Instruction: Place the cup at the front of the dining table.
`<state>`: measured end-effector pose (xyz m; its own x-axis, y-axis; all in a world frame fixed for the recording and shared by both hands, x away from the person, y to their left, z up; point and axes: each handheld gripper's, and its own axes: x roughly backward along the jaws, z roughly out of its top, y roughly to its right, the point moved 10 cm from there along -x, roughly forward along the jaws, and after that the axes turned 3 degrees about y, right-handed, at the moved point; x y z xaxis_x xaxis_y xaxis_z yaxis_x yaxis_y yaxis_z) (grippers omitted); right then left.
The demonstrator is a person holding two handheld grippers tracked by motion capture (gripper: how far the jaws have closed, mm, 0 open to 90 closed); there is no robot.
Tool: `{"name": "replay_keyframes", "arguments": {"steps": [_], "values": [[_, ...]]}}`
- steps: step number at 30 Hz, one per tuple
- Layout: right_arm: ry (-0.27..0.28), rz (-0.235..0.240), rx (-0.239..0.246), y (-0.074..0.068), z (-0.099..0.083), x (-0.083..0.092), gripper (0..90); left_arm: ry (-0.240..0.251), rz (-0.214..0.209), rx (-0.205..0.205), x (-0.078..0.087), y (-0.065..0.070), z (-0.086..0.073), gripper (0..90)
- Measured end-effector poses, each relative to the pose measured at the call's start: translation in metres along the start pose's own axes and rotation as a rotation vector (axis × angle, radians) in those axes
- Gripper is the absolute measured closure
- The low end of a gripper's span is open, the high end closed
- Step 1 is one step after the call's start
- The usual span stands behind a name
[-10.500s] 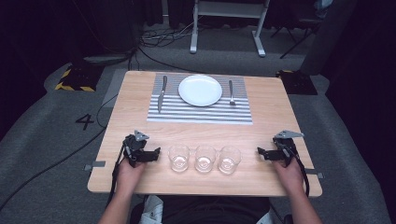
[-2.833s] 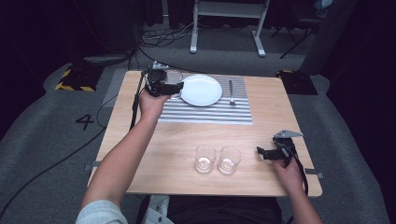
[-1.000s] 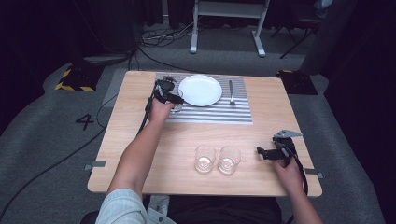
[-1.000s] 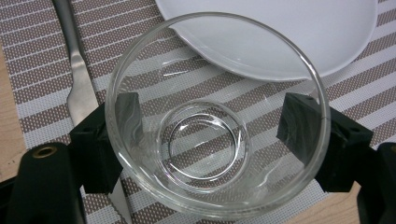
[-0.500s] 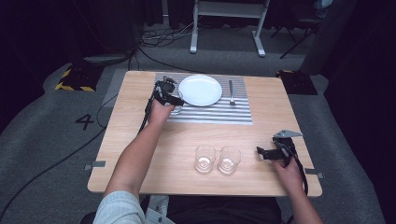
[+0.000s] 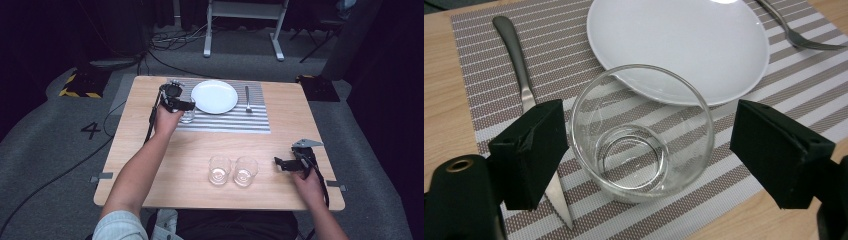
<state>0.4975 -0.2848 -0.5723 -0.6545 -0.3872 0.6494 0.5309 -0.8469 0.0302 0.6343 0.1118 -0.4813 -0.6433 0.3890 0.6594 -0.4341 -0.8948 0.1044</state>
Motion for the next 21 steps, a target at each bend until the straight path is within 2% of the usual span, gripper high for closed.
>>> {"name": "replay_keyframes", "arguments": {"steps": [3,6,7,9,12,15,17,19,20,21], "values": [[0.003,-0.002,0.003,0.0,0.0,-0.001,8.0,0.019,-0.005,0.001,0.008,0.002,0.0,15.6],[0.007,-0.002,-0.014,-0.002,0.001,-0.001,7.6,0.032,-0.002,-0.038,0.02,0.009,-0.003,15.7],[0.006,-0.001,-0.018,-0.003,0.002,-0.001,7.5,0.033,-0.017,-0.051,0.023,0.011,-0.005,15.8],[-0.004,-0.013,-0.009,-0.001,0.001,-0.001,7.3,0.042,-0.026,-0.05,0.027,0.014,-0.006,15.7],[0.001,-0.008,-0.034,-0.004,0.002,-0.002,6.9,0.077,-0.059,-0.067,0.044,0.023,-0.008,15.7],[0.002,-0.008,-0.036,-0.004,0.002,-0.002,6.8,0.091,-0.065,-0.074,0.052,0.027,-0.009,15.8],[0.002,-0.008,-0.037,-0.004,0.002,-0.002,6.8,0.111,-0.078,-0.095,0.067,0.034,-0.009,15.8],[0.001,-0.008,-0.038,-0.004,0.002,-0.002,6.8,0.114,-0.089,-0.098,0.071,0.036,-0.009,15.8],[0.001,-0.008,-0.039,-0.004,0.002,-0.002,6.8,0.127,-0.088,-0.117,0.078,0.038,-0.008,15.8],[0.002,-0.008,-0.037,-0.004,0.002,-0.002,6.8,0.127,-0.097,-0.112,0.082,0.041,-0.009,15.8]]}}
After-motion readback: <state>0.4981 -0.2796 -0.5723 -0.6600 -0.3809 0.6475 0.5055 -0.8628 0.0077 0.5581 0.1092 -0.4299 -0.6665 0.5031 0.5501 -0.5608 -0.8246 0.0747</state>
